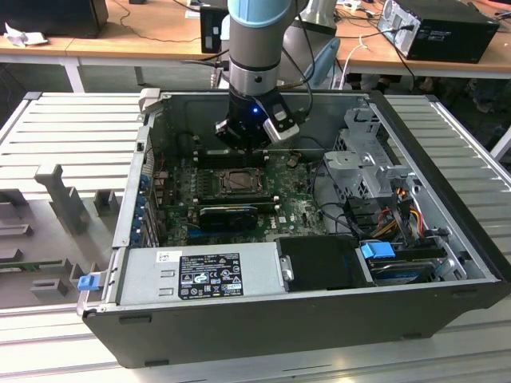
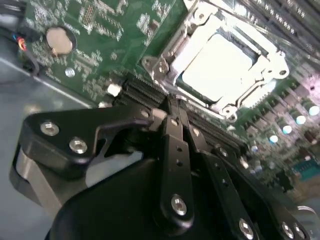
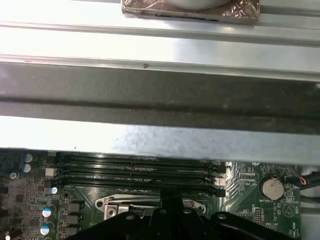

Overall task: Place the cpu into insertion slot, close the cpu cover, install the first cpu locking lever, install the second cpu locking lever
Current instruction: 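Install the first cpu locking lever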

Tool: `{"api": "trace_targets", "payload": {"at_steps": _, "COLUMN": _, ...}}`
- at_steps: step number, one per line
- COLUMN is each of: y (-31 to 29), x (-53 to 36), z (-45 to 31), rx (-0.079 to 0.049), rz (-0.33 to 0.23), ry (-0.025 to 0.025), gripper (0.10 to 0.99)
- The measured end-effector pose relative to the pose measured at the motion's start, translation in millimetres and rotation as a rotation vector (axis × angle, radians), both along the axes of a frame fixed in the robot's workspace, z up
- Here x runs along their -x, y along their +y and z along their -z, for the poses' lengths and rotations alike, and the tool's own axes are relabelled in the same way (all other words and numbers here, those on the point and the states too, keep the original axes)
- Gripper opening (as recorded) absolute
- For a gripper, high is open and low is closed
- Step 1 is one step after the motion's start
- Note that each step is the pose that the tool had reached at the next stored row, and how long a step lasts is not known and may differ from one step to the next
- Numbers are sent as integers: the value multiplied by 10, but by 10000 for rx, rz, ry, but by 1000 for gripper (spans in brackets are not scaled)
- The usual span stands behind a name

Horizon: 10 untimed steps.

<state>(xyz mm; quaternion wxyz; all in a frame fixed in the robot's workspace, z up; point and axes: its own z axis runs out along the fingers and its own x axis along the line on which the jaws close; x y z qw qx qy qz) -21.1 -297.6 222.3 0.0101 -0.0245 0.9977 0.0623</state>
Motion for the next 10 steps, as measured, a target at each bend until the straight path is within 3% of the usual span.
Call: {"api": "trace_targets", "payload": {"at_steps": 10, "y": -39, "x": 0, "z": -1, "rx": 6, "rz": 2, "ry": 2, "gripper": 106}}
